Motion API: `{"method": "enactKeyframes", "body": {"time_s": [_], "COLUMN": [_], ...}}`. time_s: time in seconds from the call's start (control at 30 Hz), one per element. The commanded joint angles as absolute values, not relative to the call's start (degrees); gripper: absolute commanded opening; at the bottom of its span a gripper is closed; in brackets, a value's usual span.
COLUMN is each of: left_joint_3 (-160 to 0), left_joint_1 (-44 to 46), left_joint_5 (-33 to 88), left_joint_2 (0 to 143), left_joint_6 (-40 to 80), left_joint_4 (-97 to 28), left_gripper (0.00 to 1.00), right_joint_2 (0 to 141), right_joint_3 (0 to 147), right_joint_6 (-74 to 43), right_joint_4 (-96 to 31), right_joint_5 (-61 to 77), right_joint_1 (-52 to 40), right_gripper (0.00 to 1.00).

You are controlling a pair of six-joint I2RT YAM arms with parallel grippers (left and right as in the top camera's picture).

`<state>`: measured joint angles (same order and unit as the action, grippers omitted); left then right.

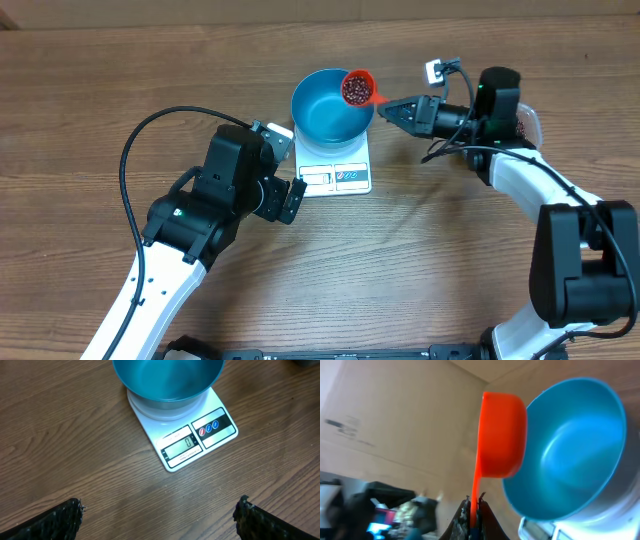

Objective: Scoop item into bowl and weigh 150g on scale
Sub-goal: 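Carry the filled scoop with the right gripper over the teal bowl, then tilt the scoop with the right gripper to pour beans into the bowl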

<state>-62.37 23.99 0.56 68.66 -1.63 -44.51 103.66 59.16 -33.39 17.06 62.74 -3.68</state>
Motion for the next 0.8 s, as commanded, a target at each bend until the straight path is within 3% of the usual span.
{"method": "enactKeyframes", "body": {"time_s": [0.0, 0.2, 0.47, 0.77], "left_joint_3": [-62.0, -62.0, -62.0, -62.0], "left_joint_1": [24.1, 24.1, 24.1, 24.1], "left_joint_5": [-0.3, -0.3, -0.3, -0.3], "left_joint_2": [69.0, 69.0, 69.0, 69.0], "left_joint_6": [-1.1, -1.1, -1.1, -1.1], "left_joint_4": [-44.3, -44.3, -44.3, -44.3], "left_gripper": [1.0, 0.99, 0.99, 1.0], "right_joint_2": [103.7, 103.7, 103.7, 103.7], "right_joint_3": [59.3, 59.3, 59.3, 59.3], "right_joint_6": [-21.6, -9.8, 7.9, 19.6], "right_joint_4": [17.6, 16.8, 15.7, 13.6], "right_joint_5": [56.9, 49.3, 49.1, 49.1], "right_joint_1": [-5.3, -6.4, -6.4, -6.4], "right_gripper": [0.04, 0.04, 0.04, 0.04]}}
